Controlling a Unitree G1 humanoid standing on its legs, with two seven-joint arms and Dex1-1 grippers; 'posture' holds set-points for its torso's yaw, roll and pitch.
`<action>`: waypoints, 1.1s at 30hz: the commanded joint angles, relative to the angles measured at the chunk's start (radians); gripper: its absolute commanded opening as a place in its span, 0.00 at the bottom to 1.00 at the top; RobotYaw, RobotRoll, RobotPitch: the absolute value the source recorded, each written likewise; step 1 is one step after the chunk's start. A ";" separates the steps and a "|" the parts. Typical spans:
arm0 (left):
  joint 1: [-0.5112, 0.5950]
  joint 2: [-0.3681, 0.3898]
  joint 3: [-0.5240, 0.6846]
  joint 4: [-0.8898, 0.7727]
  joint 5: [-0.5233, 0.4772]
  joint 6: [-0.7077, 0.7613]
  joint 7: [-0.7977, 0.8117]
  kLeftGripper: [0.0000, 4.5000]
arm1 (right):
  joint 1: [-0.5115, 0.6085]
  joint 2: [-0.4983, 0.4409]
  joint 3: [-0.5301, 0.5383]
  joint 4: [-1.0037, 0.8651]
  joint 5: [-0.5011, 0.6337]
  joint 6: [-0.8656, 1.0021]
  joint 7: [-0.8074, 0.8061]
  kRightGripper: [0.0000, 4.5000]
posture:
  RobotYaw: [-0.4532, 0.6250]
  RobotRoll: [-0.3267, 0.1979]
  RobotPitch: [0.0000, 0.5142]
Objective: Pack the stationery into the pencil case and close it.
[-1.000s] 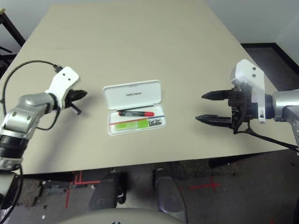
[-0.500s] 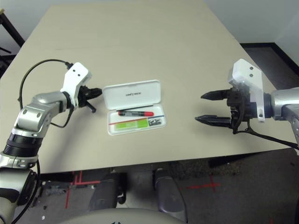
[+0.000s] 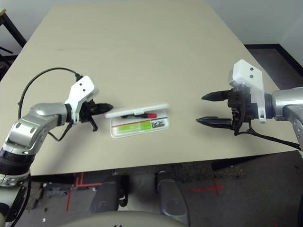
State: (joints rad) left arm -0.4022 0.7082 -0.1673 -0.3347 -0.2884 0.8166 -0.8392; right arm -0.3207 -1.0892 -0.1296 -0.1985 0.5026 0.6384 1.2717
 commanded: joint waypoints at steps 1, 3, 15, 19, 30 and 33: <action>0.017 0.001 -0.041 -0.028 -0.008 -0.010 -0.023 0.01 | -0.006 -0.011 0.025 0.003 -0.014 -0.011 0.005 1.00 | 0.35 0.62 0.26; 0.018 -0.005 -0.055 -0.032 -0.004 -0.019 -0.025 0.01 | -0.010 -0.010 0.032 0.004 -0.016 -0.013 0.006 1.00 | 0.35 0.62 0.26; 0.000 -0.092 -0.153 -0.043 0.021 -0.038 0.003 0.01 | -0.009 -0.014 0.053 0.010 -0.035 -0.025 0.015 1.00 | 0.35 0.62 0.27; -0.019 -0.111 -0.186 -0.030 0.030 -0.044 -0.004 0.01 | -0.011 -0.012 0.057 0.010 -0.039 -0.024 0.016 1.00 | 0.34 0.62 0.27; -0.045 -0.098 -0.241 0.078 0.107 -0.073 0.009 0.01 | -0.004 -0.004 0.062 -0.002 -0.042 -0.022 0.009 1.00 | 0.33 0.62 0.26; -0.042 -0.098 -0.243 0.083 0.115 -0.070 0.008 0.01 | -0.004 -0.003 0.063 -0.002 -0.041 -0.022 0.007 1.00 | 0.33 0.62 0.26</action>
State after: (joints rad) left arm -0.4602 0.6000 -0.3773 -0.2894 -0.2019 0.7302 -0.8341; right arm -0.3321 -1.0925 -0.0847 -0.1916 0.4669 0.6195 1.2795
